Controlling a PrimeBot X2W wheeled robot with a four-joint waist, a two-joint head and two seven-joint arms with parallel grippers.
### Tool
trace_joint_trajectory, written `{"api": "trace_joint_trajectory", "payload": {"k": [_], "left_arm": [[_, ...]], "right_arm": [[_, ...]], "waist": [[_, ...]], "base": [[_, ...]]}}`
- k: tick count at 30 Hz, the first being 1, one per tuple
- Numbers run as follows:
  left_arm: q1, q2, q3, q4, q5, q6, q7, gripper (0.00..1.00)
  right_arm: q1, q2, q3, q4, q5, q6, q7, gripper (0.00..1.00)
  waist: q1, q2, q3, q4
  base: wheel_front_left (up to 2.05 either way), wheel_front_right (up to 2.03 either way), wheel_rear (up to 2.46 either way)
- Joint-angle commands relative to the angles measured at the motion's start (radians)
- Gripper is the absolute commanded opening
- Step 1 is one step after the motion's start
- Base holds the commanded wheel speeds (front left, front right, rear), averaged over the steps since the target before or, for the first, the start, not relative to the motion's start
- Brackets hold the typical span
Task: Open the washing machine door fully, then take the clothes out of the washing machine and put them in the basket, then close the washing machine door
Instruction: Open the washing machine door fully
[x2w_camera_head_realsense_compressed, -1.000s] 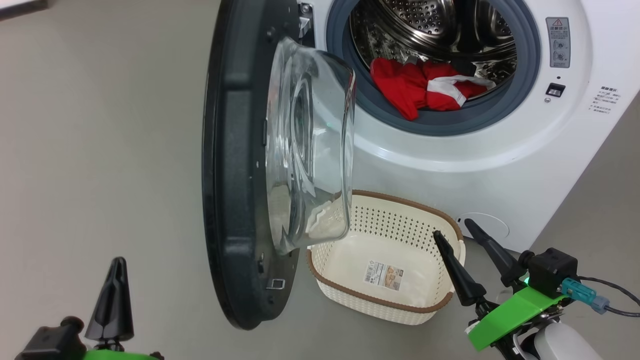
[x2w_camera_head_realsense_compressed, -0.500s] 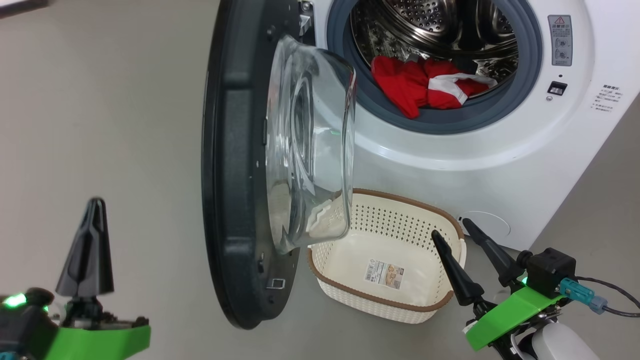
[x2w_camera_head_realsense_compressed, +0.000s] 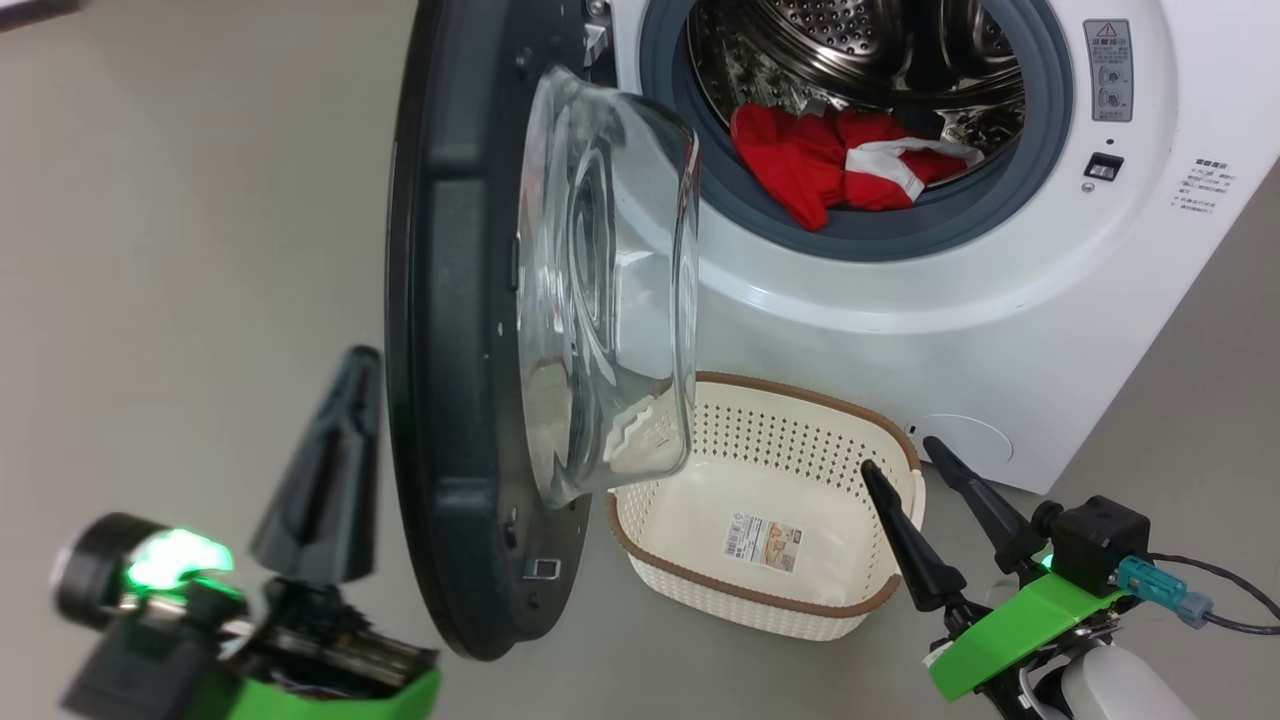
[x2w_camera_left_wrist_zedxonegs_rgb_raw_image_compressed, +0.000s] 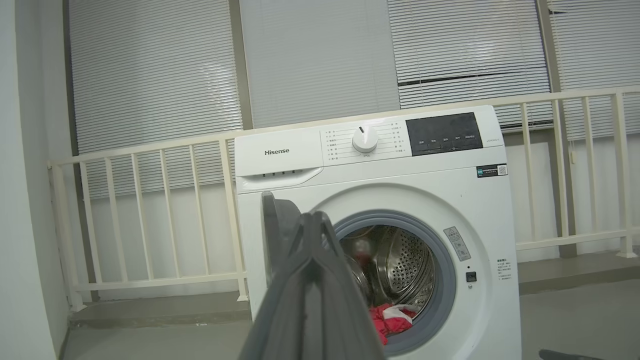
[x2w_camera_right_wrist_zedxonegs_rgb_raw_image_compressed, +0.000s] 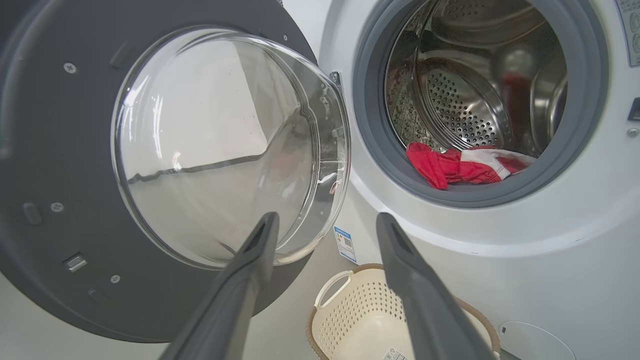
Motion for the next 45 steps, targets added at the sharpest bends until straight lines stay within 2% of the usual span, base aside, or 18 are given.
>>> {"api": "trace_joint_trajectory", "payload": {"k": [1,9,20,32,45], "left_arm": [[-0.040,0.006,0.014,-0.031,0.004,-0.009,0.014,0.00],[-0.011,-0.024,-0.100,0.021,-0.032,-0.025,0.072,0.00],[0.008,-0.029,-0.154,0.175,-0.061,-0.031,0.112,0.00],[0.004,-0.033,-0.160,0.302,-0.085,-0.026,0.112,0.00],[-0.003,-0.017,-0.134,0.341,-0.101,-0.007,0.105,0.00]], "right_arm": [[-0.012,-0.001,0.015,-0.026,-0.007,0.002,-0.012,1.00],[-0.013,0.006,0.015,-0.025,-0.005,0.002,-0.012,1.00],[-0.015,0.016,0.017,-0.021,-0.003,0.002,-0.012,1.00],[-0.012,0.018,0.023,-0.020,-0.004,0.002,-0.012,1.00],[-0.010,0.021,0.026,-0.021,-0.004,0.002,-0.012,1.00]], "waist": [[0.0000,0.0000,0.001,-0.001],[0.0000,0.0000,0.001,-0.004],[0.0000,0.0000,-0.007,-0.009],[0.0000,0.0000,-0.011,-0.017],[0.0000,0.0000,-0.012,-0.011]], "base": [[0.00,0.00,0.00],[0.00,0.00,0.00],[0.00,0.00,0.00],[0.00,0.00,0.00],[0.00,0.00,0.00]]}}
